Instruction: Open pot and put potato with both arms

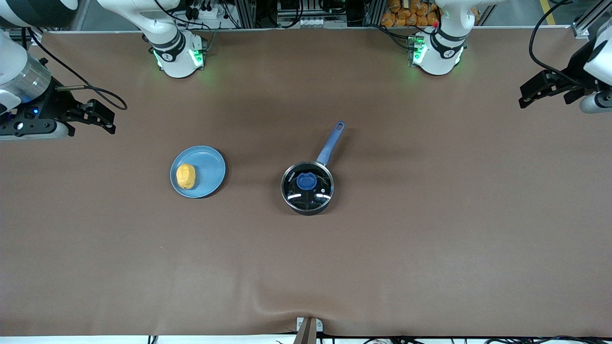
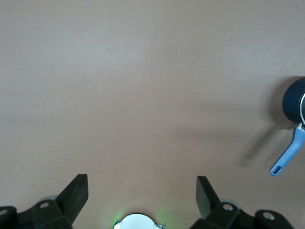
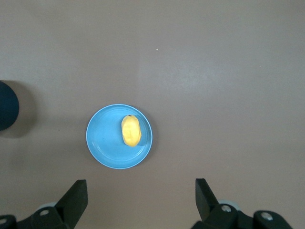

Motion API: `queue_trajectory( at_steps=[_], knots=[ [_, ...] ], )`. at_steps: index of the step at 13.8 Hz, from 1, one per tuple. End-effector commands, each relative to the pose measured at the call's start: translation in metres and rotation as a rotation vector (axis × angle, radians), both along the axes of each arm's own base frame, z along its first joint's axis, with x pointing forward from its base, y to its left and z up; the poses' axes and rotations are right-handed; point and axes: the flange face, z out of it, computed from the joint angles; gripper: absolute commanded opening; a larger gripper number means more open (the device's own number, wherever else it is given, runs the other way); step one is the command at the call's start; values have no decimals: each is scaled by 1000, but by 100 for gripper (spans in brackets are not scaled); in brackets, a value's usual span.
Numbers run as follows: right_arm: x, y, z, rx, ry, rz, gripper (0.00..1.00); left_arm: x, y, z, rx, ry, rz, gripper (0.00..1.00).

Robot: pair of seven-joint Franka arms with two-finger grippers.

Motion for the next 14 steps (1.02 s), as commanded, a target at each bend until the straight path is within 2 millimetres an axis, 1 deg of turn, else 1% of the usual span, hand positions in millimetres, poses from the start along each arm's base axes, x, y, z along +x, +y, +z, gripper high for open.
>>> queue_trajectory(
  at_steps=[1, 6, 7, 8, 12, 13, 14],
  knots=[
    [-1, -3, 0, 17, -2, -14, 100, 5, -1, 3, 11, -10, 10, 100],
    [-1, -3, -1, 17, 1, -14, 100, 5, -4, 5, 10, -14, -8, 100],
    [-2, -3, -3, 16, 7, -12, 100, 5, -3, 9, 9, -23, -10, 100],
    [-2, -3, -7, 16, 13, -12, 100, 5, -2, 7, 9, -18, -13, 100],
    [-2, -4, -11, 15, 19, -14, 100, 5, -4, 5, 5, -15, -17, 100],
    [-2, -4, -18, 15, 28, -14, 100, 5, -4, 6, 0, -17, -17, 100],
    [-3, -4, -20, 15, 24, -14, 100, 6, -7, 7, 0, -25, -22, 100]
  ],
)
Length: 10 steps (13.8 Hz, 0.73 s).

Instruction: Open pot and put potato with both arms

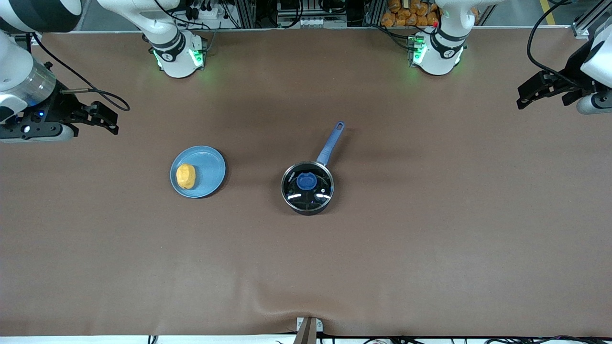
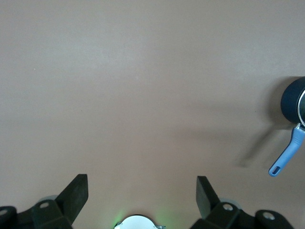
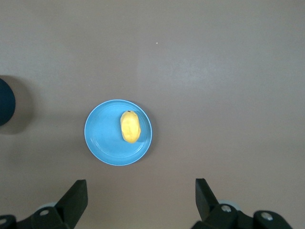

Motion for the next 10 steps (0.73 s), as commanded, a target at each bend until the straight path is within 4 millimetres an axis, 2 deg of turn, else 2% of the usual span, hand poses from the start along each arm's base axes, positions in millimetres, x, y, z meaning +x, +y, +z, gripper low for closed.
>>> queue_trajectory(
  at_steps=[1, 6, 7, 10],
  knots=[
    [-2, -5, -7, 16, -1, -16, 100, 4, -9, 6, -2, -22, -22, 100],
    [-2, -5, -10, 16, 5, -16, 100, 9, -40, -2, -3, -24, -82, 100],
    [-2, -4, -10, 16, 5, -14, 100, 15, -51, -11, -8, -23, -91, 100],
    [-2, -5, -10, 16, 5, -16, 100, 29, -106, -41, -28, -27, -184, 100]
  ],
)
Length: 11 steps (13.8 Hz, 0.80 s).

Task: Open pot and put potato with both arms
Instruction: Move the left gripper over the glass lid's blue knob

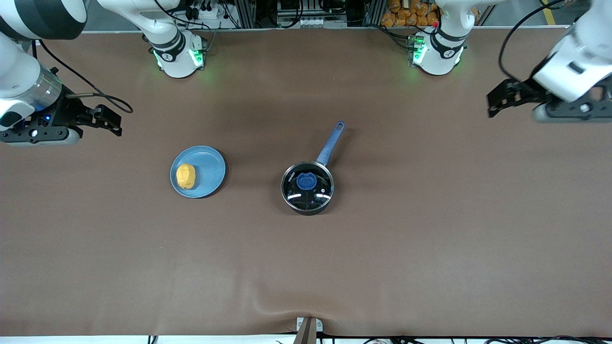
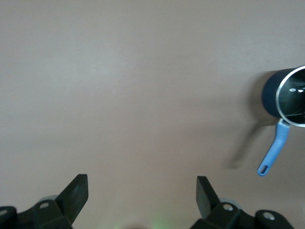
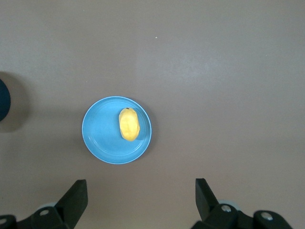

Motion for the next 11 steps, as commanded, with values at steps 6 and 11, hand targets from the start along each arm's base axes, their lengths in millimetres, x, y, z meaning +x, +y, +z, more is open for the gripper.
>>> queue_trajectory(
  at_steps=[6, 11],
  knots=[
    [-1, -2, 1, 17, -12, -11, 100, 9, -149, -87, 0, 62, -21, 100],
    [-2, -2, -1, 17, -15, -10, 100, 0, -248, -165, -29, 72, 66, 100]
  ],
)
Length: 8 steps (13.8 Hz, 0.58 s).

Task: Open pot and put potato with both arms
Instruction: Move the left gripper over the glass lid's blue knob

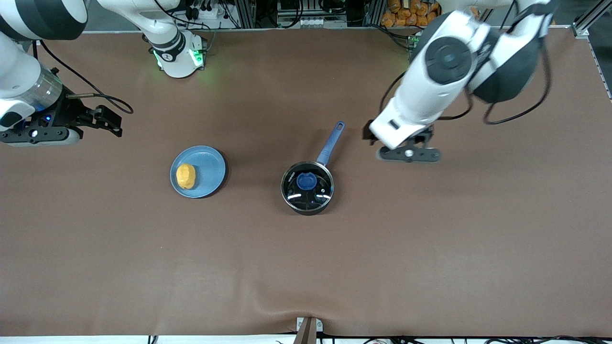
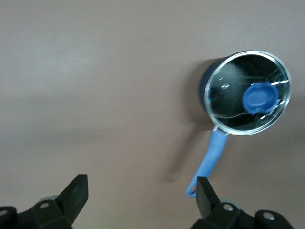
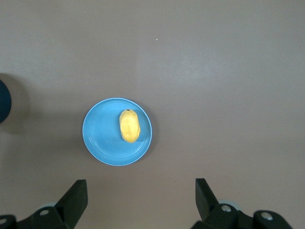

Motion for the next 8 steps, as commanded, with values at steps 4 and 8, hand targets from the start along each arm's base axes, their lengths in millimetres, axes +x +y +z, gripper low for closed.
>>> queue_trajectory(
  at_steps=[4, 8],
  knots=[
    [-2, -1, -13, 16, -14, -8, 100, -16, -90, -55, -10, 33, 101, 100],
    [-1, -2, -23, 16, -22, -10, 100, -22, -135, -84, -4, 22, 113, 100]
  ],
)
